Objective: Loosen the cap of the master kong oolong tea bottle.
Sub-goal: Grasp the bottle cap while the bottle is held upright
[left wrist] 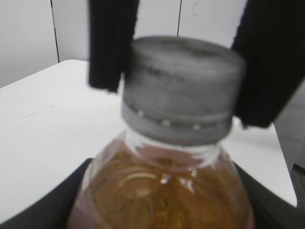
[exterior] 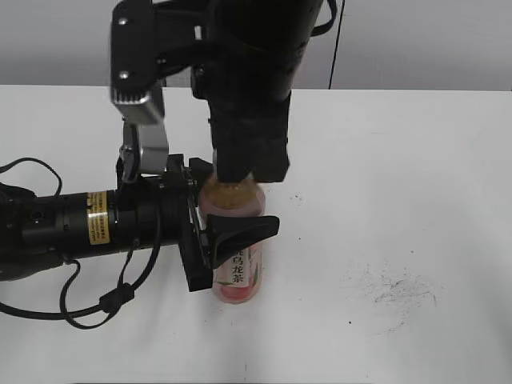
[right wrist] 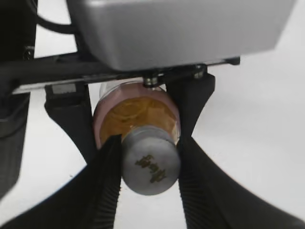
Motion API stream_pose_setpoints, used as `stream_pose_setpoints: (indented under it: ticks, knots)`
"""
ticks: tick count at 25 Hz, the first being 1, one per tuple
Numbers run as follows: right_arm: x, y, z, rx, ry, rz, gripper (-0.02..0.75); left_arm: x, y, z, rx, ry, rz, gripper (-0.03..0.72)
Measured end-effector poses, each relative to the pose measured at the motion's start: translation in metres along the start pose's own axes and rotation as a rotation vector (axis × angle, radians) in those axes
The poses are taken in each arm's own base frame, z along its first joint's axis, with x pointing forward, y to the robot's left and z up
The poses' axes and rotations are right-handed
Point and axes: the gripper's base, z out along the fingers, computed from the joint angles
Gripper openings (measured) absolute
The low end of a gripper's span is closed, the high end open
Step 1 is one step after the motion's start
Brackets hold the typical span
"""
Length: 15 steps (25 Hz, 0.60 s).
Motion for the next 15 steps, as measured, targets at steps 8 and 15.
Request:
stream_pose_setpoints:
  ticks: [8, 15]
  knots:
    - [-0.0012, 0.0013, -0.0008, -0.003, 0.0, -0.691, 0.272, 0.0003, -0.0009, 0.0, 0.01, 0.003, 0.008, 0.445]
    - [-0.0035, 0.0027, -0.0007, -0.003, -0.004, -1.161, 0.272, 0.0003, -0.0013, 0.0, 0.014, 0.003, 0.009, 0.445]
